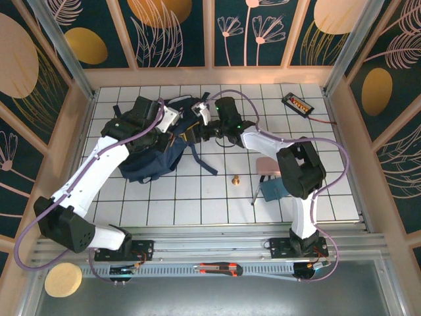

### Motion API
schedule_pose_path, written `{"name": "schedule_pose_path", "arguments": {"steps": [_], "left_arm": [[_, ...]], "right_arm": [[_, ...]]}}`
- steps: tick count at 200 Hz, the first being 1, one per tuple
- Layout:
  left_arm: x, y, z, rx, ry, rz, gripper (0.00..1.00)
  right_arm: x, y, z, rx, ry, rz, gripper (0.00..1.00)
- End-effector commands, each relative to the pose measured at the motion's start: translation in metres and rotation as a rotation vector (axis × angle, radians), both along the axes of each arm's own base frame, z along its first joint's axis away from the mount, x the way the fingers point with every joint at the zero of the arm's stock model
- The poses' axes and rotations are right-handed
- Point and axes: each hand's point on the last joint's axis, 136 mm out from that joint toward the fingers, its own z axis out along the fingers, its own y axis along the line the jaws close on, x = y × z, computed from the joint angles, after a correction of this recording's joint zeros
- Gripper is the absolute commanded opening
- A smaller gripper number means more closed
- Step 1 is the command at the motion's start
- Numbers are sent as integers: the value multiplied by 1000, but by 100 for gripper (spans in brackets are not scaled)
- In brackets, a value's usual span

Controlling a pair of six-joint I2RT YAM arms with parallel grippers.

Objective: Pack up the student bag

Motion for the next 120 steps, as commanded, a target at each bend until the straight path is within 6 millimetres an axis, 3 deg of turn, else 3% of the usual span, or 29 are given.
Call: {"name": "schedule_pose_path", "arguments": {"steps": [1,17,30,56,64,77,93,106,120], "left_arm": [[-1,-13,46,-124,-113,-34,0],[-3,-13,44,-128,-108,-37,0],[-4,-13,43,-129,-108,-41,0],[-4,-13,48,-133,-120,-36,0],[-3,-13,50,-136,-126,-33,0],[-2,-14,54,-144,-133,-33,0],[1,-13,56,-143,-144,-21,0],[3,-9,57,-133,-155,-1,0],[5,-5,57,-114,-164,20,0]], "right_arm": [[17,2,71,270,37,-54,58],[15,6,86,348,88,-34,57],[12,11,87,364,126,-13,54],[12,32,52,127,75,-30,26],[11,36,39,35,44,-35,24],[9,39,19,-96,-1,-39,27],[11,31,-1,-243,-42,-69,44],[14,15,0,-271,-33,-108,51],[15,-11,14,-219,-11,-157,54]]}}
